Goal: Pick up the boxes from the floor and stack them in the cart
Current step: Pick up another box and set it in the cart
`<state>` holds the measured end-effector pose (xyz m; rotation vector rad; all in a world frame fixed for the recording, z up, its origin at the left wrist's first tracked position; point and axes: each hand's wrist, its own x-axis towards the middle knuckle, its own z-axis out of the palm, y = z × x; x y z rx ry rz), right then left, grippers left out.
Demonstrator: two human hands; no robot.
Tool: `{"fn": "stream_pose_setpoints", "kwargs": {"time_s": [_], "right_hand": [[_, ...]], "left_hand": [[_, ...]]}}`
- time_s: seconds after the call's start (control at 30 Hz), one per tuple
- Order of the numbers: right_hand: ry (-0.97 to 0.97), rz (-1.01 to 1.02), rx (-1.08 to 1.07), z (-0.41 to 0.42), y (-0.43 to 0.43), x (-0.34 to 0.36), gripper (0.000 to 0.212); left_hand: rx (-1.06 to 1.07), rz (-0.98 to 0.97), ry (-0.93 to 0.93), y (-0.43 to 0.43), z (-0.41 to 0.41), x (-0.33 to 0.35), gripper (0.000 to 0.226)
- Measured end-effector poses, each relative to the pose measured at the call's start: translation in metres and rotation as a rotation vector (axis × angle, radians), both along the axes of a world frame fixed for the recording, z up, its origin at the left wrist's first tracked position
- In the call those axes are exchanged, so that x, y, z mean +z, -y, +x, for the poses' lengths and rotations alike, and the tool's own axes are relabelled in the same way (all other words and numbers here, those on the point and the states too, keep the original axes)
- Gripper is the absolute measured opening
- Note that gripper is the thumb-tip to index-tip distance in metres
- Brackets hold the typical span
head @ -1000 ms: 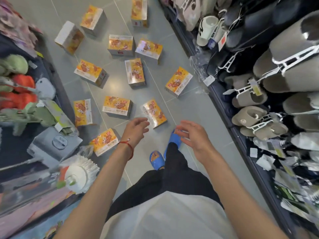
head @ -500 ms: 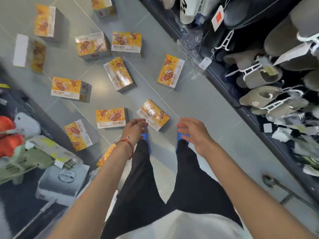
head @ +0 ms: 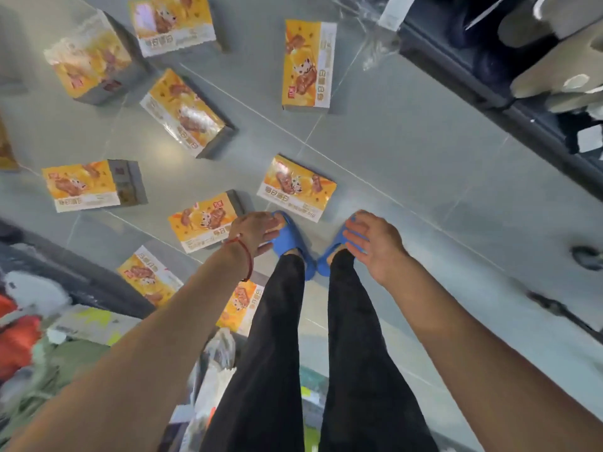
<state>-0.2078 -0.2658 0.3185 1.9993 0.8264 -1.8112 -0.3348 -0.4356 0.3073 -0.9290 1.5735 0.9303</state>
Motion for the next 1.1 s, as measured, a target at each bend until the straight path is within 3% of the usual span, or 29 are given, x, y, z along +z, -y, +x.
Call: {"fn": "stream_pose_setpoints", "kwargs": {"time_s": [0.13,0.23,0.33,0.4,0.47,0.57,0.7,0.8,0.9,0.93,1.1], "right_hand": [[0.044,0.02,0.013,-0.002,0.004,-0.065,0.024],[0.065,0.042,0.075,-0.006,0.004,-0.118,0.023],[0.089,0.045,0.11,-0.006,0.006,-0.168,0.021],[0.118,0.056,0.14,-0.007,0.008,-0.201,0.026],[0.13,0.075,0.21,-0.01,0.01,-0.232,0.033],[0.164,0.135,0.226,-0.013,0.014,-0.279,0.047],[0.188,0.154,0.141,-0.021,0.014,-0.339,0.06],[0.184,0.192,0.109,-0.029,0.012,-0.38,0.07],[0.167,0.222,0.036,-0.029,0.014,-0.425,0.103],[0.156,0.229,0.021,-0.027,0.015,-0.442,0.105],[0.175,0.16,-0.12,-0.046,0.017,-0.442,0.079]], "left_hand": [[-0.172,-0.047,0.034,-0.005,-0.006,-0.075,0.023],[-0.251,-0.033,-0.013,-0.006,-0.012,-0.129,0.009],[-0.329,-0.109,-0.047,-0.002,-0.02,-0.179,0.017],[-0.358,-0.179,-0.121,-0.003,-0.025,-0.216,0.011],[-0.429,-0.239,-0.203,-0.011,-0.03,-0.238,0.029],[-0.567,-0.225,-0.28,-0.018,-0.039,-0.278,0.021],[-0.63,-0.153,-0.352,-0.02,-0.053,-0.341,0.057],[-0.567,-0.126,-0.347,-0.026,-0.062,-0.38,0.064],[-0.537,-0.151,-0.365,-0.029,-0.071,-0.406,0.063],[-0.538,-0.149,-0.366,-0.026,-0.074,-0.414,0.064],[-0.457,-0.052,-0.266,-0.014,-0.081,-0.443,0.097]]}}
